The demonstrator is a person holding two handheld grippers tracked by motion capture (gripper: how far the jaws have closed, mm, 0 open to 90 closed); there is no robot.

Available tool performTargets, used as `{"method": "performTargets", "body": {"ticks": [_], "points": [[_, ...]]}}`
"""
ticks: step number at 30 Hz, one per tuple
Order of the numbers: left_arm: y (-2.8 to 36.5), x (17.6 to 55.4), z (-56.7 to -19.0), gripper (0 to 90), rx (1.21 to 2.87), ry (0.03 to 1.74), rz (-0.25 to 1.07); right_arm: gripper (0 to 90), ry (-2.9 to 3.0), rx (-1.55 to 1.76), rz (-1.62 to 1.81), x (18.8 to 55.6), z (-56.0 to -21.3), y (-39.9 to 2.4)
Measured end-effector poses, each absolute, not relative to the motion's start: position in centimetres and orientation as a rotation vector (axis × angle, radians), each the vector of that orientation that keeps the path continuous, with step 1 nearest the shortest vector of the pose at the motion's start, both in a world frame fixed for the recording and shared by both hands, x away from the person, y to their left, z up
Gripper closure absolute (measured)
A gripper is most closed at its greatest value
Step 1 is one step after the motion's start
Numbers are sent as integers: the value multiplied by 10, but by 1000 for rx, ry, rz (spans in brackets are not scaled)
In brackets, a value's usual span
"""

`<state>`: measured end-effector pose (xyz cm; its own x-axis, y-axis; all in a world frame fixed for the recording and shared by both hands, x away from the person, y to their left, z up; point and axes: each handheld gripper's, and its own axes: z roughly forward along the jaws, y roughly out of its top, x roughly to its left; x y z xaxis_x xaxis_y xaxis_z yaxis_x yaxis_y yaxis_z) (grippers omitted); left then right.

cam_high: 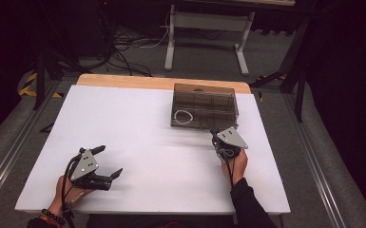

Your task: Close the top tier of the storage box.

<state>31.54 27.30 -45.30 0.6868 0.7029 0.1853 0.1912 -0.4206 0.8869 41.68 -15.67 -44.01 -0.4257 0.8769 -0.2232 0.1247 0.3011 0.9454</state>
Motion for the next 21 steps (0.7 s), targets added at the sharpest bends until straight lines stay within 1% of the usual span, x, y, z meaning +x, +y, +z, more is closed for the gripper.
{"method": "performTargets", "body": {"ticks": [21], "points": [[273,315,-453,57,1962,692,686,900,1738,930,1199,426,-437,-154]]}}
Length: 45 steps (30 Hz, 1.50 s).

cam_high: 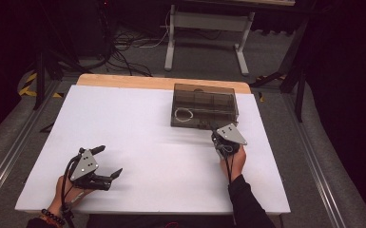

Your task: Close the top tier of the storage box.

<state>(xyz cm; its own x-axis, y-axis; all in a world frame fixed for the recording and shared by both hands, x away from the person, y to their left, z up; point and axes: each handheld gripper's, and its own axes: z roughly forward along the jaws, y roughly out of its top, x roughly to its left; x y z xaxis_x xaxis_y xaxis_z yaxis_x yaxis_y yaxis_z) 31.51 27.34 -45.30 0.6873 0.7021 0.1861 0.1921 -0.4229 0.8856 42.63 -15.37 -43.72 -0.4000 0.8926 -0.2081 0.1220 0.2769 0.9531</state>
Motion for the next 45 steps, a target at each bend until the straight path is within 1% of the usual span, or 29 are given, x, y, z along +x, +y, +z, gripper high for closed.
{"method": "performTargets", "body": {"ticks": [45], "points": [[273,317,-455,60,1976,704,682,900,1664,970,1166,440,-445,-147]]}}
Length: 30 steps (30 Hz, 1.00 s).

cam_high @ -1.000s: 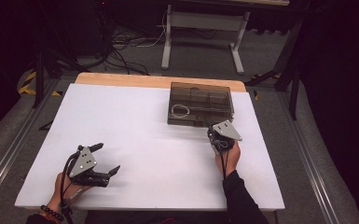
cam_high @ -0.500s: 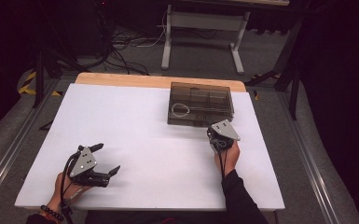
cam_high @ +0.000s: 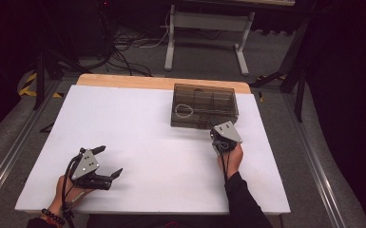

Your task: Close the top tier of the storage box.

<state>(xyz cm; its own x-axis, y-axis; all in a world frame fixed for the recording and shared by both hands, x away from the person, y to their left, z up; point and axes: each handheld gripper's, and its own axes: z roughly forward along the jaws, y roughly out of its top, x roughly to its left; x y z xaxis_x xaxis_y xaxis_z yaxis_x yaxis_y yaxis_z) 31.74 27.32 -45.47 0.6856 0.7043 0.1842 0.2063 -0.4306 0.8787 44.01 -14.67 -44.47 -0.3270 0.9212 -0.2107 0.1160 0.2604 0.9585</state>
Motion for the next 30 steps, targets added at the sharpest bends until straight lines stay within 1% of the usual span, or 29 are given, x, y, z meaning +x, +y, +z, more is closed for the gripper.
{"method": "performTargets", "body": {"ticks": [30], "points": [[274,319,-455,62,1986,708,684,900,1664,986,1160,449,-450,-147]]}}
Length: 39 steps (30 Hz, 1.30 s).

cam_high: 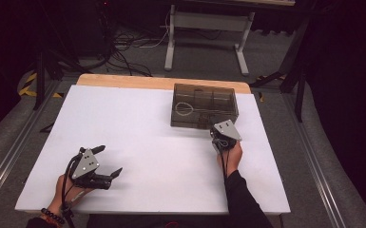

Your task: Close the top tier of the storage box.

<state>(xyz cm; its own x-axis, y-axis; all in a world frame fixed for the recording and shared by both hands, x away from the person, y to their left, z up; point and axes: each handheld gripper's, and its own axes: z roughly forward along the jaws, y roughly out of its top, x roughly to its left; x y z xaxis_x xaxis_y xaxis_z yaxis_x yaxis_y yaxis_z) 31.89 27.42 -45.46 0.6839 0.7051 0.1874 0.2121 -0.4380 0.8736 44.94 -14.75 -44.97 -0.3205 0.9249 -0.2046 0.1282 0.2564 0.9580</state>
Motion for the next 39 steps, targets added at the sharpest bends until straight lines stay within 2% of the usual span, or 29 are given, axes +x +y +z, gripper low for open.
{"method": "performTargets", "body": {"ticks": [8,26,36,39], "points": [[274,319,-455,63,1997,700,686,900,1664,987,1159,450,-450,-148],[273,317,-454,67,2005,686,688,801,1670,991,1175,444,-446,-150],[273,317,-454,67,2009,680,688,666,1678,975,1180,439,-444,-148],[274,317,-454,67,2009,679,688,558,1671,972,1182,438,-444,-148]]}}
